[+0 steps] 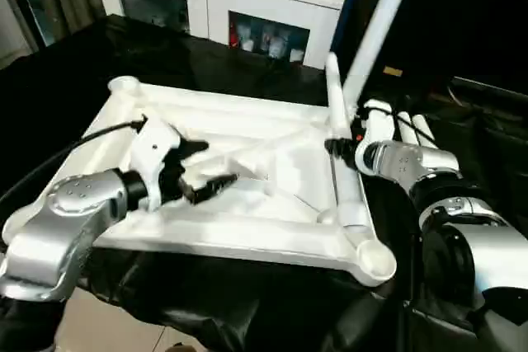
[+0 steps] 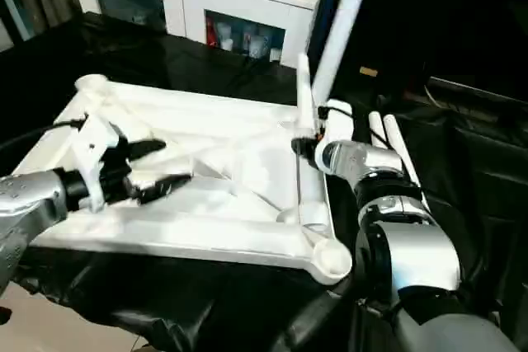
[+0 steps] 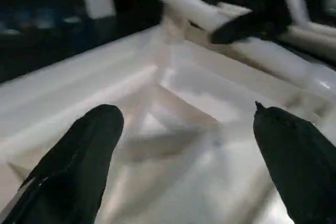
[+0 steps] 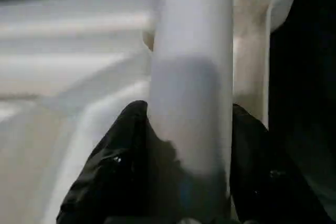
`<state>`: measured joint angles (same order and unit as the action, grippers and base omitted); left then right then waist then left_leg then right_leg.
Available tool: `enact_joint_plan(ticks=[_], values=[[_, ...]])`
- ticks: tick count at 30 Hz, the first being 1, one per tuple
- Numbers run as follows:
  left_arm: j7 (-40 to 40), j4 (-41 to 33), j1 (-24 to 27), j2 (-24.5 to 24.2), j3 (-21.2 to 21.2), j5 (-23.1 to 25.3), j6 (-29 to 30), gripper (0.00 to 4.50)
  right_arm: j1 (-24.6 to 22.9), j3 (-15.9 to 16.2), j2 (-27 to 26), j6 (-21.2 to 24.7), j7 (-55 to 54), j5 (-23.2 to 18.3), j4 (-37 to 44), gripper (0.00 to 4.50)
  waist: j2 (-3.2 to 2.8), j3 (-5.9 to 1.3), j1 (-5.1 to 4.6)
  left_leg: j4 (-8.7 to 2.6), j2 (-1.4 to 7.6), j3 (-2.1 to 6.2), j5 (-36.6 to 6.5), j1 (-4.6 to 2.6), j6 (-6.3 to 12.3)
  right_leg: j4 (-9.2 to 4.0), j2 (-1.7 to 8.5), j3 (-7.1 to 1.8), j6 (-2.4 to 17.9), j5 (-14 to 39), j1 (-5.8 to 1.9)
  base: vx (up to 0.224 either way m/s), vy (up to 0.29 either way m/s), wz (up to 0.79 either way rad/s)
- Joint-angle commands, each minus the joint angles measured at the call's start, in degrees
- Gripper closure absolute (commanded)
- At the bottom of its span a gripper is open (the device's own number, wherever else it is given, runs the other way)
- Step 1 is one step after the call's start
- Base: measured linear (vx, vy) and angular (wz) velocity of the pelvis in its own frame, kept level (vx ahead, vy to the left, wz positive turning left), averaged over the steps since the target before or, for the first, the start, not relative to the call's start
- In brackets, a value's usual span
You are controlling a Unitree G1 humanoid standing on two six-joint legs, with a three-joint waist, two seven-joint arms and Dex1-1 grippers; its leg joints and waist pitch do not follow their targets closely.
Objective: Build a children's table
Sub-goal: Insert table leg to table base
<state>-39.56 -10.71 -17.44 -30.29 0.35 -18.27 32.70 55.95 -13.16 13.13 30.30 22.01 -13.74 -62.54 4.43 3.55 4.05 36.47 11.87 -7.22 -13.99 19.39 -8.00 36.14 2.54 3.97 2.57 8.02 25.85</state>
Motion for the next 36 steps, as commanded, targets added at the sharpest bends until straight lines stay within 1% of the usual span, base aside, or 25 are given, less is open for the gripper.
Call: enact_joint_plan(ticks=[1, 2, 3, 4, 5, 7, 8, 10, 12, 13, 16, 17, 18, 19, 21, 22, 23, 24, 25, 26, 27, 29, 32, 35, 36], values=[[3.2, 1.9, -3.2, 1.8, -1.2, 1.3, -2.2, 0.00, -0.8, 0.1, 0.0, -1.6, 5.0, -2.3, 7.5, 2.76, -1.39, -4.13, 0.44, -4.50, -0.29, -1.47, -3.6, 1.50, 0.64, -4.14, 3.68, -2.34, 7.5, 16.6, -5.01, 0.000, 0.000, 0.00], [4.0, 2.7, -4.0, 2.5, -1.3, 1.6, -2.9, 0.00, -1.4, 0.3, -0.1, -1.7, 6.1, -2.8, 9.5, 2.76, -1.29, -4.28, 0.51, -4.44, -0.14, -1.43, -3.1, 1.44, 0.71, -3.89, 3.87, -2.38, 7.6, 16.0, -5.09, 0.000, 0.000, 0.00], [5.9, 4.3, -5.9, 3.9, -1.5, 2.3, -4.0, 0.00, -2.9, 0.9, -0.2, -2.1, 7.9, -3.4, 13.6, 2.78, -1.75, -4.28, 0.61, -4.56, -0.17, -1.27, -2.7, 1.45, 0.87, -3.78, 3.86, -2.36, 8.1, 15.4, -5.19, 0.000, 0.000, 0.00], [6.2, 4.5, -6.2, 4.1, -1.5, 2.4, -4.2, 0.00, -3.1, 1.0, -0.2, -2.2, 8.2, -3.5, 14.3, 2.78, -1.38, -4.38, 0.59, -4.41, -0.16, -1.35, -2.0, 1.43, 1.13, -3.76, 3.86, -2.39, 8.0, 14.6, -5.30, 0.000, 0.000, 0.00], [8.2, 6.5, -8.4, 5.6, -1.6, 3.1, -5.3, 0.00, -4.6, 1.7, -0.2, -2.0, 9.8, -4.1, 18.5, 2.78, -1.90, -4.38, 0.61, -4.49, -0.21, -1.22, -1.8, 1.52, 1.16, -3.68, 3.79, -2.35, 8.4, 14.2, -5.39, 0.000, 0.000, 0.00], [9.9, 8.8, -11.0, 7.2, -1.7, 3.3, -6.1, 0.00, -6.3, 2.2, -0.1, -0.9, 11.9, -5.5, 23.6, 2.79, -1.50, -4.37, 0.82, -4.43, -0.29, -1.37, -1.9, 1.29, 1.45, -4.08, 3.72, -2.30, 8.0, 15.2, -5.25, 0.000, 0.000, 0.00], [10.1, 9.1, -11.5, 7.5, -1.8, 3.2, -6.1, 0.00, -6.6, 2.2, -0.1, -0.7, 12.3, -5.8, 24.5, 2.79, -1.85, -4.27, 0.81, -4.49, -0.35, -1.33, -2.2, 1.28, 1.38, -4.11, 3.68, -2.33, 7.7, 15.7, -5.30, 0.000, 0.000, 0.00], [10.9, 10.7, -13.7, 9.1, -2.7, 1.9, -5.5, 0.00, -8.1, 2.2, -0.2, 0.1, 14.0, -7.8, 28.9, 2.79, -1.71, -4.28, 1.17, -4.44, -0.31, -1.47, -2.2, 1.10, 1.56, -4.54, 3.65, -2.30, 7.2, 16.9, -5.10, 0.000, 0.000, 0.00], [12.1, 12.3, -15.7, 10.9, -3.9, 0.5, -4.9, 0.00, -9.1, 2.0, -0.2, 1.7, 15.6, -9.8, 32.2, 2.79, -1.73, -4.42, 1.42, -4.50, -0.18, -1.30, -1.8, 1.11, 1.41, -4.19, 3.71, -2.30, 7.4, 16.1, -5.18, 0.000, 0.000, 0.00], [12.5, 12.9, -16.5, 11.7, -4.5, -0.3, -4.6, 0.00, -9.4, 1.9, -0.2, 2.4, 16.3, -10.7, 33.5, 2.79, -1.81, -4.38, 1.40, -4.54, -0.24, -1.29, -1.9, 1.06, 1.45, -4.27, 3.61, -2.26, 7.5, 16.2, -5.13, 0.000, 0.000, 0.00], [11.4, 15.7, -22.5, 17.8, -8.9, -11.1, 2.0, 0.00, -11.5, 0.9, -0.4, 7.0, 19.6, -15.6, 40.5, 2.79, -1.46, -4.44, 1.89, -4.37, -0.29, -1.42, -1.8, 1.05, 1.34, -4.33, 3.77, -2.29, 8.1, 15.9, -5.20, 0.000, 0.000, 0.00], [11.4, 15.7, -22.5, 17.8, -8.9, -11.1, 2.0, 0.00, -11.5, 0.9, -0.4, 7.0, 19.6, -15.6, 40.5, 2.79, -1.48, -4.44, 2.03, -4.30, -0.41, -1.51, -1.6, 1.10, 1.45, -4.41, 3.67, -2.34, 8.1, 15.8, -5.23, 0.000, 0.000, 0.00], [10.4, 16.5, -24.1, 19.4, -9.6, -14.0, 3.6, 0.00, -11.9, 0.7, -0.4, 8.2, 20.2, -16.8, 42.2, 2.79, -1.55, -4.46, 2.17, -4.43, -0.16, -1.26, -1.6, 1.12, 1.40, -4.30, 3.83, -2.23, 8.3, 16.0, -5.09, 0.000, 0.000, 0.00], [10.4, 16.6, -24.3, 19.5, -9.7, -14.3, 3.8, 0.00, -11.9, 0.7, -0.5, 8.3, 20.2, -16.9, 42.4, 2.79, -1.45, -4.52, 2.33, -4.34, -0.30, -1.37, -1.3, 1.16, 1.40, -4.31, 3.85, -2.22, 8.1, 16.1, -5.22, 0.000, 0.000, 0.00], [8.9, 18.4, -27.3, 22.5, -10.3, -18.2, 5.9, 0.00, -13.1, 0.5, -0.7, 10.9, 20.0, -19.2, 46.7, 2.79, -1.39, -4.42, 2.56, -4.33, -0.39, -1.42, -1.2, 1.27, 1.54, -4.58, 3.84, -2.22, 7.5, 16.8, -5.26, 0.000, 0.000, 0.00], [8.8, 18.6, -27.6, 22.8, -10.2, -18.5, 6.2, 0.00, -13.1, 0.4, -0.8, 11.2, 19.9, -19.5, 47.1, 2.79, -1.35, -4.51, 2.75, -4.34, -0.39, -1.37, -0.6, 1.29, 1.70, -4.55, 3.82, -2.19, 7.0, 17.1, -5.38, 0.000, 0.000, 0.00], [8.3, 19.1, -28.6, 23.8, -10.1, -19.5, 7.1, 0.00, -13.3, 0.1, -1.0, 12.2, 19.2, -20.4, 48.5, 2.79, -1.88, -4.48, 2.68, -4.40, -0.37, -1.26, -0.4, 1.39, 1.69, -4.56, 3.77, -2.19, 7.0, 17.0, -5.30, 0.000, 0.000, 0.00], [7.9, 19.6, -29.4, 24.6, -9.6, -19.6, 7.4, 0.00, -13.1, -0.3, -1.4, 13.1, 18.4, -21.4, 49.7, 2.79, -1.87, -4.50, 2.55, -4.29, -0.51, -1.41, -0.6, 1.27, 1.75, -5.03, 3.58, -2.11, 6.3, 17.1, -5.27, 0.000, 0.000, 0.00], [7.9, 19.6, -29.4, 24.6, -9.6, -19.6, 7.4, 0.00, -13.1, -0.3, -1.4, 13.1, 18.4, -21.4, 49.7, 2.79, -1.79, -4.60, 2.60, -4.35, -0.43, -1.28, -0.4, 1.27, 1.79, -4.79, 3.64, -2.05, 6.4, 16.8, -5.41, 0.000, 0.000, 0.00], [7.7, 20.0, -29.9, 25.0, -9.2, -19.5, 7.5, 0.00, -13.0, -0.6, -1.7, 13.8, 17.8, -22.2, 50.5, 2.79, -1.65, -4.58, 2.62, -4.35, -0.44, -1.28, 0.0, 1.56, 1.85, -4.74, 3.76, -2.06, 6.3, 16.6, -5.57, 0.000, 0.000, 0.00], [8.4, 21.8, -31.4, 26.1, -10.0, -19.9, 7.7, 0.00, -13.5, -0.3, -1.7, 15.7, 17.3, -23.4, 53.5, 2.79, -2.14, -4.54, 2.64, -4.33, -0.57, -1.28, 0.1, 1.47, 1.83, -4.87, 3.63, -2.10, 6.0, 17.0, -5.48, 0.000, 0.000, 0.00], [8.5, 21.9, -31.5, 26.1, -10.0, -19.9, 7.7, 0.00, -13.6, -0.3, -1.7, 15.8, 17.3, -23.5, 53.7, 2.79, -1.95, -4.61, 2.67, -4.26, -0.62, -1.29, 0.3, 1.45, 2.15, -5.06, 3.54, -2.02, 5.5, 17.1, -5.58, 0.000, 0.000, 0.00], [8.8, 23.4, -34.0, 27.5, -11.4, -23.1, 9.3, 0.00, -14.7, 0.3, -1.6, 18.2, 17.2, -25.1, 57.9, 2.79, -2.11, -4.56, 2.70, -4.26, -0.72, -1.31, 0.6, 1.66, 2.14, -5.19, 3.51, -1.97, 5.1, 17.7, -5.65, 0.000, 0.000, 0.00], [7.5, 23.7, -35.2, 28.6, -10.9, -24.6, 10.6, 0.00, -15.5, 1.3, -1.6, 19.4, 16.4, -25.5, 60.4, 2.79, -2.58, -4.72, 2.89, -4.28, -0.38, -1.09, 1.6, 1.41, 1.91, -4.97, 3.53, -1.87, 5.9, 15.6, -5.44, 0.000, 0.000, 0.00], [7.5, 24.1, -35.6, 29.1, -9.9, -23.8, 10.5, 0.00, -15.9, 2.0, -1.7, 19.8, 15.8, -25.6, 61.7, 2.79, -2.44, -4.72, 2.83, -4.28, -0.35, -1.07, 1.5, 1.49, 1.93, -4.90, 3.56, -1.85, 6.6, 14.6, -5.47, 0.000, 0.000, 0.00]])
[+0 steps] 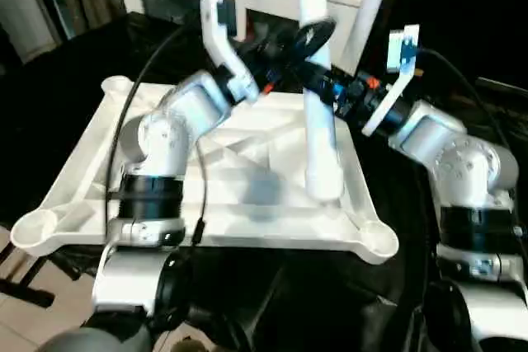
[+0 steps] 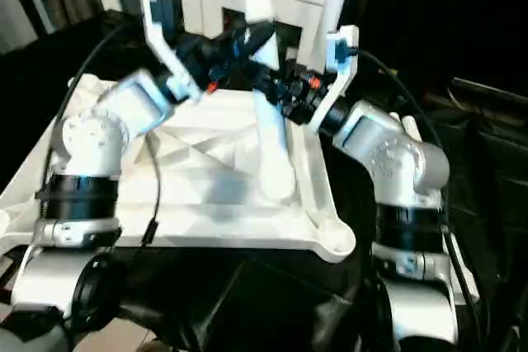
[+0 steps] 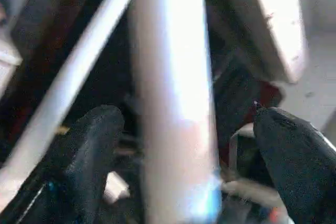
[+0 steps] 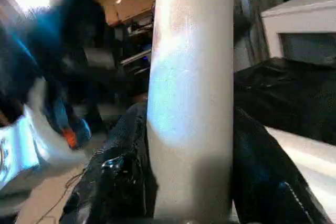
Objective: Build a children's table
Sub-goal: Insert table leg to table base
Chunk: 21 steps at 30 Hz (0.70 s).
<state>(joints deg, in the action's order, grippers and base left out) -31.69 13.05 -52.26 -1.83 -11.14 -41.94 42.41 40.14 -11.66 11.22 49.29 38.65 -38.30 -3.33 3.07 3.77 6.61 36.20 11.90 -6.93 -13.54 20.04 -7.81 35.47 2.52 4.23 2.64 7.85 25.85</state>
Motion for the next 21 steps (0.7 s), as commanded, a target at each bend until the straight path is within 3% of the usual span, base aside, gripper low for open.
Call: enact_joint_plan(ticks=[1, 9, 10, 21], values=[[-0.4, 0.4, -0.8, 0.7, 1.6, -0.2, 0.8, 0.00, -0.1, 0.6, 0.2, 0.8, -0.9, -1.0, 2.5, 2.79, -1.06, -4.96, 0.28, -4.04, -0.36, -1.36, 1.2, 0.96, 1.83, -4.21, 3.61, -2.09, 6.7, 14.1, -5.69, 0.000, 0.000, 0.00], [4.1, 3.9, -4.6, 2.2, -2.9, -1.6, -1.6, 0.49, -0.6, 1.2, -0.5, 2.2, -3.7, -1.7, 6.7, 2.79, -1.23, -4.90, 0.29, -4.07, -0.66, -1.41, 0.5, 1.22, 1.95, -4.71, 3.63, -1.99, 4.9, 17.2, -5.89, 0.000, 0.000, 0.00], [4.1, 3.9, -4.6, 2.2, -2.9, -1.6, -1.6, 0.73, -0.6, 1.2, -0.5, 2.2, -3.7, -1.7, 6.7, 2.79, -1.26, -4.92, 0.37, -4.06, -0.60, -1.38, 0.8, 1.15, 1.84, -4.67, 3.64, -2.01, 4.7, 17.1, -5.78, 0.000, 0.000, 0.00], [5.0, 4.0, -4.8, 2.6, -3.3, -1.1, -2.4, 1.61, -0.2, 2.6, -0.3, 2.2, -5.1, -1.0, 9.1, 2.79, -1.40, -4.93, 0.36, -4.13, -0.54, -1.41, 1.1, 1.17, 1.78, -4.71, 3.68, -2.04, 4.4, 16.3, -5.70, 0.000, 0.000, 0.00]])
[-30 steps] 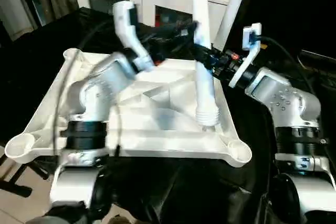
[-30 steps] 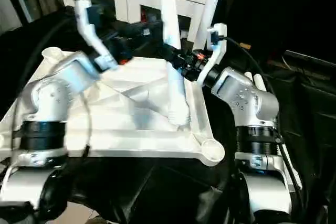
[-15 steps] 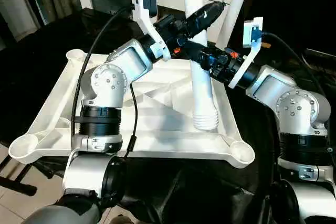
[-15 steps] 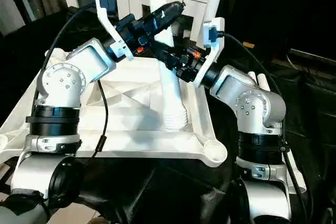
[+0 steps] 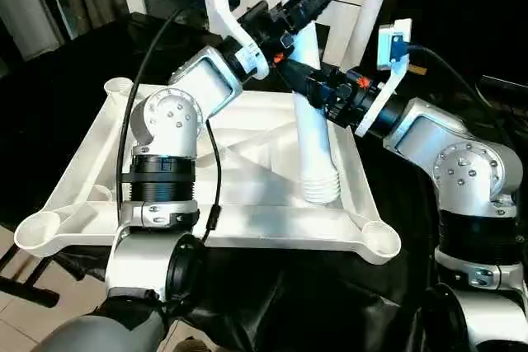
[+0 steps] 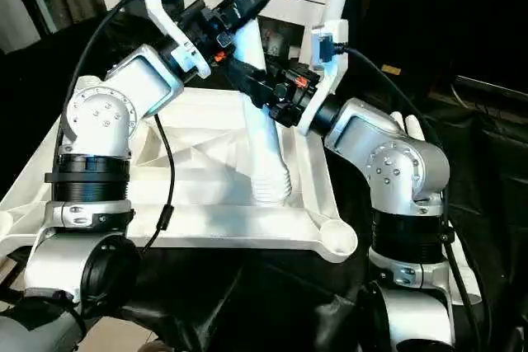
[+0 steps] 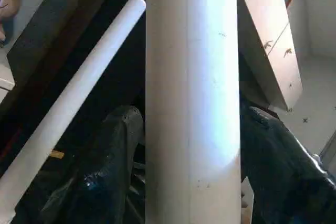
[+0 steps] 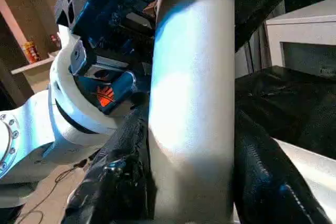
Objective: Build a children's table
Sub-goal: Insert table leg to table base
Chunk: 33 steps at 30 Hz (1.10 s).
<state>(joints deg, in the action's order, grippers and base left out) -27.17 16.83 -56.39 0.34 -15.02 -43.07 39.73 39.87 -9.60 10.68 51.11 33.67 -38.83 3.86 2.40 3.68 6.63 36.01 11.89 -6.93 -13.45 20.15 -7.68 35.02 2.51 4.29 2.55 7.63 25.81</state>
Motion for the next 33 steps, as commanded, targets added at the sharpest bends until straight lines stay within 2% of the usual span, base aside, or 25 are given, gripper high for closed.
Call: enact_joint_plan(ticks=[1, 10, 15, 23, 24, 29, 30, 32, 33], values=[[0.6, 0.1, -0.6, 0.4, 0.5, -0.1, 0.3, 1.61, 0.1, 0.6, 0.3, 0.5, -0.3, -0.5, 2.1, 2.79, -0.71, -4.85, 0.32, -3.93, -0.53, -1.39, 1.1, 1.06, 1.61, -4.22, 3.64, -2.08, 4.5, 16.3, -5.67, 0.000, 0.000, 0.00], [1.6, 0.7, -0.7, 0.6, 0.0, -0.4, 0.1, 2.39, 0.2, 1.2, 0.9, 0.3, -1.2, -0.3, 2.4, 2.79, -0.58, -4.82, 0.30, -3.91, -0.62, -1.45, 1.0, 1.08, 1.65, -4.26, 3.63, -2.13, 4.4, 16.4, -5.75, 0.000, 0.000, 0.00], [1.8, 1.0, -0.8, 0.6, 0.2, -0.2, 0.0, 2.70, 0.3, 1.5, 1.2, 0.1, -1.4, 0.1, 2.1, 2.79, -0.72, -4.88, 0.30, -3.91, -0.61, -1.39, 1.3, 1.11, 1.63, -4.17, 3.62, -2.12, 4.6, 15.6, -5.77, 0.000, 0.000, 0.00], [1.8, 2.5, -1.3, 0.2, -0.6, -0.3, -0.3, 2.78, 0.3, 1.5, 1.3, -0.4, -1.4, -0.1, 1.7, 2.79, -0.85, -4.86, 0.29, -3.90, -0.59, -1.38, 1.1, 1.09, 1.59, -4.18, 3.60, -2.10, 4.8, 15.3, -5.76, 0.000, 0.000, 0.00], [1.7, 2.7, -1.3, 0.2, -0.6, -0.3, -0.4, 2.78, 0.4, 1.4, 1.2, -0.5, -1.4, -0.2, 1.6, 2.23, -0.94, -4.85, 0.27, -3.88, -0.63, -1.41, 0.8, 1.05, 1.63, -4.29, 3.58, -2.08, 4.9, 15.5, -5.73, 0.000, 0.000, 0.00], [-6.2, 3.4, -1.4, -2.3, 1.0, -0.2, -1.5, 2.78, -0.4, 1.2, 2.9, 0.5, 3.3, -2.7, 0.7, 1.90, -0.99, -4.87, 0.33, -3.95, -0.73, -1.41, 0.9, 1.04, 2.20, -4.30, 3.57, -2.11, 4.8, 15.7, -5.86, 0.000, 0.000, 0.00], [-11.5, 3.8, -1.4, -4.1, 2.5, -0.1, -1.5, 2.78, -1.5, 2.4, 5.2, 0.7, 7.6, -3.3, 0.5, 1.76, -0.96, -4.91, 0.42, -3.95, -0.68, -1.45, 1.1, 1.00, 2.50, -4.24, 3.57, -2.18, 4.7, 15.6, -5.87, 0.000, 0.000, 0.00], [-15.1, 4.0, -1.4, -5.3, 3.5, -0.1, -1.2, 2.79, -2.3, 3.4, 6.7, 1.3, 10.3, -3.6, 0.4, 1.62, -1.13, -4.84, 0.57, -3.93, -0.65, -1.47, 1.1, 1.00, 3.03, -4.27, 3.52, -2.23, 4.8, 14.9, -5.82, 0.000, 0.000, 0.00], [-19.0, 4.3, -1.6, -6.4, 4.4, -0.5, -0.7, 2.79, -3.3, 5.0, 8.6, 1.9, 13.9, -3.9, 0.5, 1.53, -1.03, -4.86, 0.57, -3.99, -0.66, -1.49, 1.0, 0.95, 3.07, -4.26, 3.56, -2.21, 5.1, 14.8, -5.93, 0.000, 0.000, 0.00]])
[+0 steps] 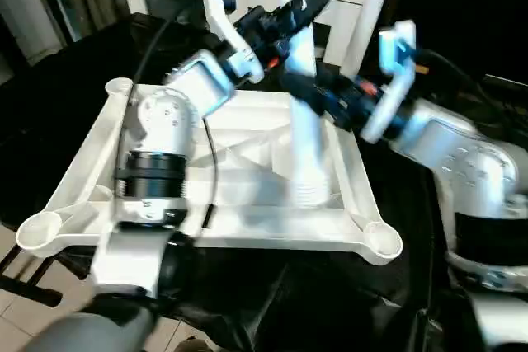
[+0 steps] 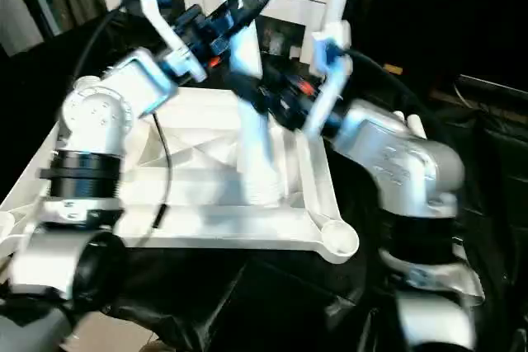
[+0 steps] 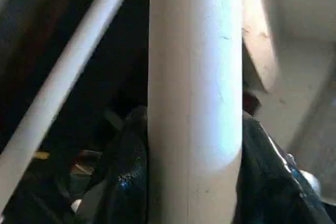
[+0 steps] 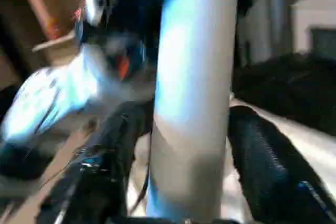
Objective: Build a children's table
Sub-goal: Insert table leg to table base
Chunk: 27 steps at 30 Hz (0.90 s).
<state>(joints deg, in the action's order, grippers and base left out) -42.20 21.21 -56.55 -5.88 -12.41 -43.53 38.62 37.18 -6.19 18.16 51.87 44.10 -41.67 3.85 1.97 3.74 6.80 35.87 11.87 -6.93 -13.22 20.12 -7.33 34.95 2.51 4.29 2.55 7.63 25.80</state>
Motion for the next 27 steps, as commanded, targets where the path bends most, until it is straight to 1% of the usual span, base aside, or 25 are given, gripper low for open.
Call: enact_joint_plan(ticks=[1, 2, 3, 5, 6, 8, 9, 10, 11, 12, 13, 16, 18, 23, 27], values=[[-6.1, 0.0, -1.6, -0.6, 2.0, -0.7, 1.1, 2.79, -1.4, 2.7, 2.3, 1.7, 5.6, -1.3, 0.7, 1.51, -0.61, -4.96, 0.44, -3.78, -0.64, -1.49, 0.8, 1.03, 2.77, -4.17, 3.63, -2.23, 5.4, 14.6, -6.10, 0.000, 0.000, 0.00], [-8.1, -0.3, -1.7, -1.0, 2.4, -1.2, 1.5, 2.79, -2.0, 3.6, 3.3, 2.1, 7.4, -1.5, 1.0, 1.51, -0.63, -4.97, 0.50, -3.75, -0.58, -1.50, 0.9, 1.01, 2.78, -4.07, 3.66, -2.23, 5.7, 14.4, -6.09, 0.000, 0.000, 0.00], [-10.2, -0.5, -1.9, -1.4, 2.7, -1.7, 1.8, 2.79, -2.7, 4.6, 4.2, 2.3, 9.2, -1.6, 1.2, 1.51, -0.86, -4.91, 0.60, -3.72, -0.50, -1.48, 0.8, 1.00, 2.78, -4.00, 3.66, -2.25, 6.3, 14.3, -5.98, 0.000, 0.000, 0.00], [-13.1, -0.8, -2.2, -1.7, 3.2, -2.6, 2.4, 2.79, -3.3, 6.2, 5.6, 2.6, 11.4, -1.4, 1.4, 1.51, -0.71, -4.91, 0.88, -3.68, -0.47, -1.54, 0.2, 1.07, 2.61, -4.06, 3.80, -2.22, 7.1, 15.1, -6.07, 0.000, 0.000, 0.00], [-14.3, -1.1, -2.5, -1.5, 3.5, -3.3, 2.8, 2.79, -3.7, 7.6, 6.4, 2.5, 12.6, -1.1, 1.5, 1.51, -0.64, -4.87, 0.88, -3.70, -0.46, -1.54, 0.1, 1.11, 2.56, -4.11, 3.77, -2.21, 7.1, 15.3, -6.04, 0.000, 0.000, 0.00], [-15.0, -0.9, -2.9, -1.3, 3.9, -3.4, 2.6, 2.79, -3.9, 8.7, 6.8, 2.1, 13.4, -0.8, 1.4, 1.51, -0.64, -4.82, 1.00, -3.60, -0.57, -1.63, -0.3, 1.08, 2.45, -4.33, 3.78, -2.20, 6.7, 17.0, -5.97, 0.000, 0.000, 0.00], [-15.1, -0.9, -3.0, -1.2, 4.0, -3.4, 2.5, 2.79, -3.9, 8.9, 6.8, 2.0, 13.5, -0.7, 1.3, 1.51, -0.63, -4.77, 1.12, -3.60, -0.61, -1.66, -0.8, 1.07, 2.38, -4.50, 3.75, -2.14, 6.1, 18.7, -5.95, 0.000, 0.000, 0.00], [-15.4, -0.5, -3.3, -0.7, 4.2, -3.3, 2.2, 2.79, -3.8, 9.6, 6.7, 1.7, 13.8, -0.4, 1.0, 1.51, -1.27, -4.77, 1.24, -3.59, -0.57, -1.57, -0.9, 1.07, 2.28, -4.53, 3.73, -2.10, 5.8, 19.6, -5.80, 0.000, 0.000, 0.00], [-15.4, -0.5, -3.3, -0.7, 4.2, -3.3, 2.2, 2.79, -3.8, 9.6, 6.7, 1.7, 13.8, -0.4, 1.0, 1.51, -1.04, -4.80, 1.21, -3.58, -0.54, -1.61, -1.0, 1.01, 2.30, -4.72, 3.62, -2.04, 5.5, 19.9, -5.75, 0.000, 0.000, 0.00], [-15.6, -0.3, -3.5, -0.5, 4.2, -3.2, 2.0, 2.79, -3.7, 9.9, 6.6, 1.5, 14.0, -0.3, 0.8, 1.69, -0.84, -4.80, 1.34, -3.56, -0.59, -1.64, -1.1, 1.01, 2.38, -4.70, 3.57, -2.02, 5.3, 20.1, -5.79, 0.000, 0.000, 0.00], [-16.1, -0.1, -3.6, -0.4, 4.3, -3.0, 1.9, 2.79, -3.6, 10.2, 6.5, 1.3, 14.0, 0.0, 0.5, 1.88, -0.94, -4.81, 1.55, -3.54, -0.63, -1.67, -1.1, 0.99, 2.47, -4.78, 3.60, -2.02, 4.9, 20.7, -5.69, 0.000, 0.000, 0.00], [-17.2, 0.7, -3.9, -0.3, 4.3, -2.9, 1.6, 2.79, -3.4, 11.3, 6.6, 1.1, 14.5, 0.4, 0.3, 1.93, -1.00, -4.88, 1.60, -3.52, -0.73, -1.64, -0.8, 1.13, 2.40, -4.84, 3.40, -1.91, 4.1, 21.3, -5.69, 0.000, 0.000, 0.00], [-17.6, 0.8, -3.9, -0.4, 4.3, -3.1, 1.7, 2.79, -3.7, 11.6, 7.0, 1.2, 15.0, 0.1, 0.8, 2.23, -1.12, -4.91, 1.65, -3.56, -0.70, -1.59, -0.7, 1.15, 2.48, -4.84, 3.38, -1.86, 3.9, 21.1, -5.70, 0.000, 0.000, 0.00], [-17.5, 1.2, -3.8, -0.4, 4.0, -2.9, 1.5, 2.79, -4.1, 11.7, 6.9, 1.3, 14.5, 0.1, 1.1, 2.54, -1.07, -5.01, 1.67, -3.55, -0.63, -1.55, -0.4, 1.17, 2.50, -4.66, 3.39, -1.86, 4.3, 19.9, -5.71, 0.000, 0.000, 0.00], [-17.6, 1.3, -3.8, -0.3, 3.6, -3.0, 1.5, 2.79, -4.2, 11.5, 6.1, 1.0, 13.3, 0.6, 1.3, 2.57, -0.97, -4.99, 1.63, -3.54, -0.64, -1.57, -0.5, 1.19, 2.50, -4.67, 3.39, -1.85, 4.4, 20.0, -5.73, 0.000, 0.000, 0.00]])
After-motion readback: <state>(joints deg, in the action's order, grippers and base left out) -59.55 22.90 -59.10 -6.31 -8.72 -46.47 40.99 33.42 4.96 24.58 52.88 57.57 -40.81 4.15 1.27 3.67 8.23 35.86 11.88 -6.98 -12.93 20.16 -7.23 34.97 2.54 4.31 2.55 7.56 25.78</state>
